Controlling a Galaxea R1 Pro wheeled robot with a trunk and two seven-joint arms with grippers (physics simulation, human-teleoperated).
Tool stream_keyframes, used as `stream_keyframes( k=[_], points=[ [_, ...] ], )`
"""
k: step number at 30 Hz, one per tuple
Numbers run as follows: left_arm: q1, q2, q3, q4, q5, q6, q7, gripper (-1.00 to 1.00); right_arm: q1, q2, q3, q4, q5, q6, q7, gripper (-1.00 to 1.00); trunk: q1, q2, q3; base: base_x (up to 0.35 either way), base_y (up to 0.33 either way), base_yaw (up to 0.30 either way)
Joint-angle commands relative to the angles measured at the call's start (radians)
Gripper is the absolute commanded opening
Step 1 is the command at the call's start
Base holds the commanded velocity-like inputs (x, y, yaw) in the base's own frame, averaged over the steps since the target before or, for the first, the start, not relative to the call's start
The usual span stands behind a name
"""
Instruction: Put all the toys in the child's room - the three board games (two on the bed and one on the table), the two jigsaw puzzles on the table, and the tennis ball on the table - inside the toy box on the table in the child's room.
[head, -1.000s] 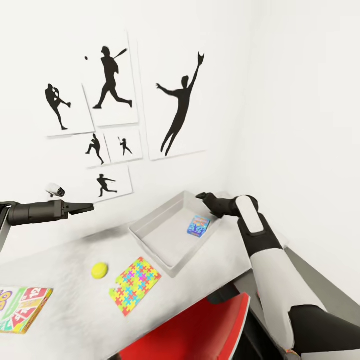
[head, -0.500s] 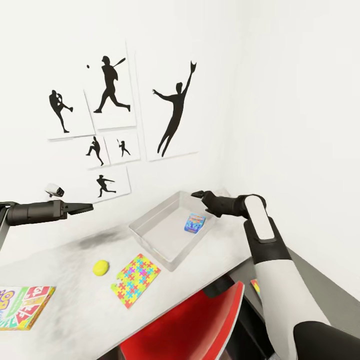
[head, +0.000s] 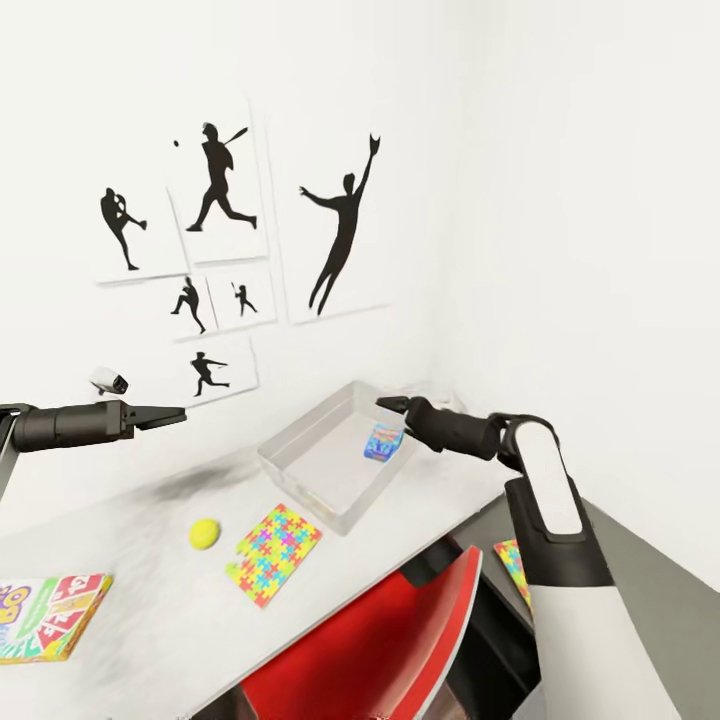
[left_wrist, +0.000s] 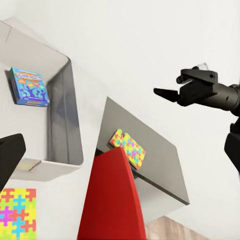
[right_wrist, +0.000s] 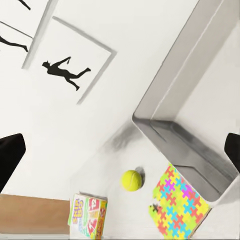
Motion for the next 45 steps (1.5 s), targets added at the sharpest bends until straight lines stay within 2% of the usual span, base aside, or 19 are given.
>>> stream_keyframes(
  k=[1, 4, 8, 16, 19, 22, 25, 34, 38, 45],
  points=[
    [-0.001, 0.001, 0.0, 0.0, 0.0, 0.011, -0.004, 1.0, 0.024, 0.0, 0.011, -0.019, -0.023, 0.002, -0.01, 1.0, 0.0, -0.002, -0.001, -0.131, 0.154, -0.023],
    [0.0, 0.001, 0.0, 0.0, 0.0, 0.011, -0.004, 1.0, 0.069, -0.002, 0.041, -0.052, -0.074, 0.002, -0.01, 1.0, 0.0, -0.002, -0.001, -0.156, 0.179, -0.011],
    [0.001, 0.001, 0.0, 0.0, 0.0, 0.01, -0.004, 1.0, 0.123, -0.005, 0.067, -0.069, -0.114, 0.002, -0.01, 1.0, 0.0, -0.002, 0.0, -0.087, 0.086, -0.004],
    [0.002, 0.001, 0.0, 0.0, 0.001, 0.008, -0.004, 1.0, 0.21, -0.014, 0.078, -0.088, -0.127, 0.002, -0.005, 1.0, 0.0, -0.002, 0.0, -0.018, 0.017, -0.001],
    [0.002, 0.007, 0.0, -0.001, 0.001, 0.008, -0.004, 1.0, 0.245, -0.017, 0.077, -0.096, -0.128, 0.002, 0.018, 1.0, 0.0, -0.002, 0.0, -0.003, 0.003, 0.0],
    [0.002, 0.015, 0.0, -0.001, 0.002, 0.008, -0.004, 1.0, 0.274, -0.022, 0.072, -0.1, -0.126, 0.002, 0.09, 1.0, 0.0, -0.002, 0.0, -0.003, 0.001, 0.0],
    [0.002, 0.016, 0.0, -0.001, 0.002, 0.008, -0.004, 1.0, 0.279, -0.029, 0.069, -0.101, -0.124, 0.002, 0.132, 1.0, 0.0, -0.002, 0.0, -0.046, 0.007, 0.0],
    [0.002, 0.017, -0.002, -0.004, 0.003, 0.006, -0.004, 1.0, 0.3, -0.097, 0.064, -0.101, -0.124, 0.002, 0.252, 1.0, 0.0, -0.002, 0.0, -0.158, 0.059, 0.0],
    [0.002, 0.017, -0.002, -0.004, 0.003, 0.006, -0.004, 1.0, 0.315, -0.107, 0.058, -0.101, -0.123, 0.002, 0.29, 1.0, 0.0, -0.002, 0.001, -0.115, 0.013, -0.026],
    [0.002, 0.017, -0.003, -0.006, 0.003, 0.006, -0.004, 1.0, 0.372, -0.114, -0.022, -0.101, -0.123, 0.002, 0.393, 1.0, 0.0, -0.002, 0.007, -0.215, 0.081, -0.153]
  ],
)
